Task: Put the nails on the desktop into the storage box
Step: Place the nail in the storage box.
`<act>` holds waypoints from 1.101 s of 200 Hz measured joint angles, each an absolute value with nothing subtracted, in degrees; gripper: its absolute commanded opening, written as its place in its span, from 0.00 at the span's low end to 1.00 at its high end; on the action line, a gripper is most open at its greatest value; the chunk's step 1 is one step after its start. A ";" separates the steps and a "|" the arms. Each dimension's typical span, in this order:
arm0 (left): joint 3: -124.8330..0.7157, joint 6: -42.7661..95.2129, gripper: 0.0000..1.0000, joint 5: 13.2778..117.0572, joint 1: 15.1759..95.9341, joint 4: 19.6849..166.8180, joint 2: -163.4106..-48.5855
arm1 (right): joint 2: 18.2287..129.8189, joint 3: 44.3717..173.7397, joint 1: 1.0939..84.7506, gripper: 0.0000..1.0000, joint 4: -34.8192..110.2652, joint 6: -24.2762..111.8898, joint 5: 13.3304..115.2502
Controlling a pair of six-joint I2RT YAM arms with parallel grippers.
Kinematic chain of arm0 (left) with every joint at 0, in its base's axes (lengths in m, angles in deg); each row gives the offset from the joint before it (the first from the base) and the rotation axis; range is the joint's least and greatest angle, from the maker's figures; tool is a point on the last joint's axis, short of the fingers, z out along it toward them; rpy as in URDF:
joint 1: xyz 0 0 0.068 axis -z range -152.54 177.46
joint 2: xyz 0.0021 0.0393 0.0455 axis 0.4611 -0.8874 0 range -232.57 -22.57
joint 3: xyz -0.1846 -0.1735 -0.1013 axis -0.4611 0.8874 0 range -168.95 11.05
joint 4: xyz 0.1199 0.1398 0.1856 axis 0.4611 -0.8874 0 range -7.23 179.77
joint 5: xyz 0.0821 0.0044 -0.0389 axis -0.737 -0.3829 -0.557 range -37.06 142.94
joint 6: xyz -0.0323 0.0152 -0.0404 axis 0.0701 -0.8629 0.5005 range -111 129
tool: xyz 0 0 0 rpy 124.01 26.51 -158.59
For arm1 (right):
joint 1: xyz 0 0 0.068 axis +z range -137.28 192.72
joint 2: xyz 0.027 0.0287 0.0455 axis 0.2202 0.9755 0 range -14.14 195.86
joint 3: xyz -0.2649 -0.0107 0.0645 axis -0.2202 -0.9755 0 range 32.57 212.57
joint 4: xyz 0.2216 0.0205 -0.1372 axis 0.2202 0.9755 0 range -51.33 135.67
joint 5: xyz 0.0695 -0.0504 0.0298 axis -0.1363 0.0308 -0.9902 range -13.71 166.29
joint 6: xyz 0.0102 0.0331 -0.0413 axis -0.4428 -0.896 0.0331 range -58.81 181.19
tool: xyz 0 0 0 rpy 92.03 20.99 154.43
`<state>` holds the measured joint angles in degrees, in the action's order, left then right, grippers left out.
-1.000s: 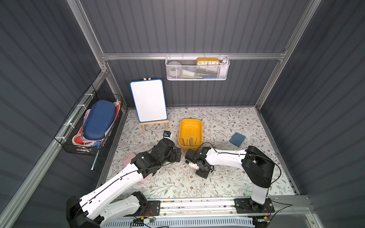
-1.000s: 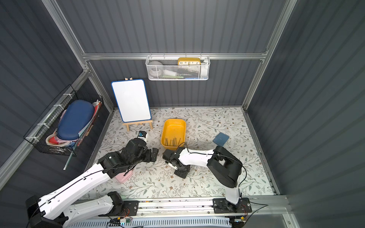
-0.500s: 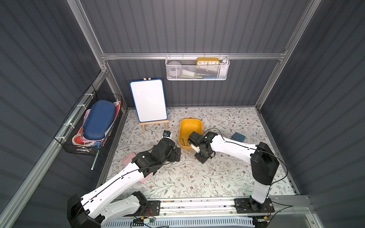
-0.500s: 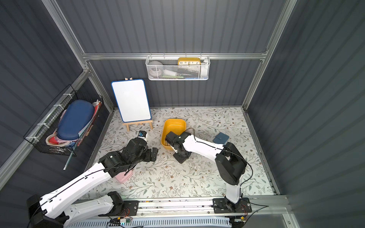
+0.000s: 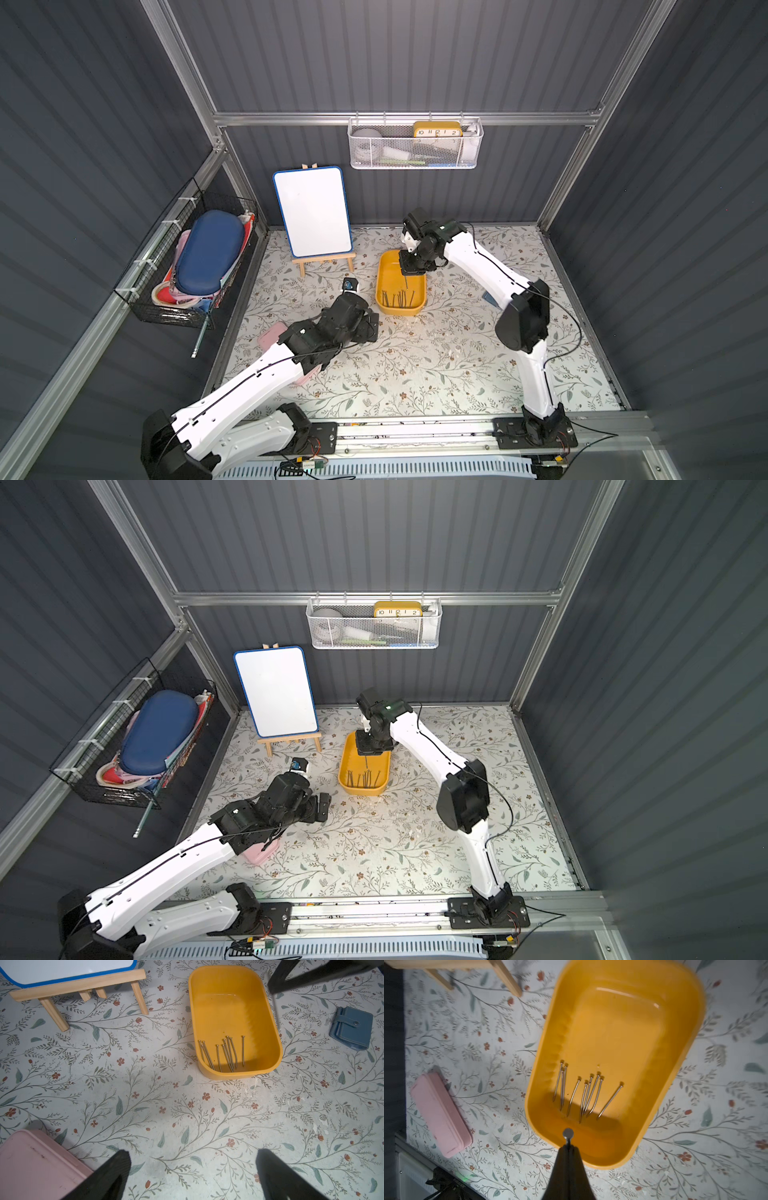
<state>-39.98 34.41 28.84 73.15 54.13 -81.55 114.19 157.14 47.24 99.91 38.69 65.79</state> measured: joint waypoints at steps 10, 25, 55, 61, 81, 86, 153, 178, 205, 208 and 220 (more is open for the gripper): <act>-39.96 34.39 1.00 28.84 73.08 54.13 -81.55 | 116.82 156.22 47.02 0.00 99.49 36.92 65.35; -39.87 34.39 0.99 28.86 72.93 54.13 -81.55 | 119.53 155.28 46.85 0.00 99.16 34.97 64.76; -39.76 34.39 0.99 28.84 72.82 54.13 -81.55 | 120.68 154.04 46.78 0.00 97.48 32.57 64.45; -39.76 34.39 0.99 28.84 72.82 54.13 -81.57 | 120.68 154.04 46.78 0.00 96.96 32.26 64.43; -39.67 34.39 1.00 28.84 72.82 54.15 -81.57 | 120.68 152.68 46.59 0.00 94.68 31.43 64.34; -39.61 34.39 1.00 28.84 72.82 54.15 -81.62 | 120.68 152.16 46.54 0.00 94.29 31.30 64.26; -39.00 33.95 0.99 28.86 72.69 54.20 -82.58 | 120.68 148.92 45.89 0.11 91.80 30.36 63.78; -38.97 33.89 1.00 28.86 72.36 54.50 -82.88 | 120.66 148.92 45.87 0.28 91.32 30.97 63.30; -38.97 33.76 1.00 28.84 71.79 55.22 -83.17 | 118.39 148.61 45.84 0.35 91.43 31.78 62.44; -38.97 33.73 1.00 28.84 71.71 55.27 -83.21 | 117.69 148.53 45.87 0.36 91.54 31.85 62.33; -39.00 33.52 1.00 28.80 71.29 55.60 -83.41 | 114.06 148.09 45.87 0.37 92.21 32.39 62.18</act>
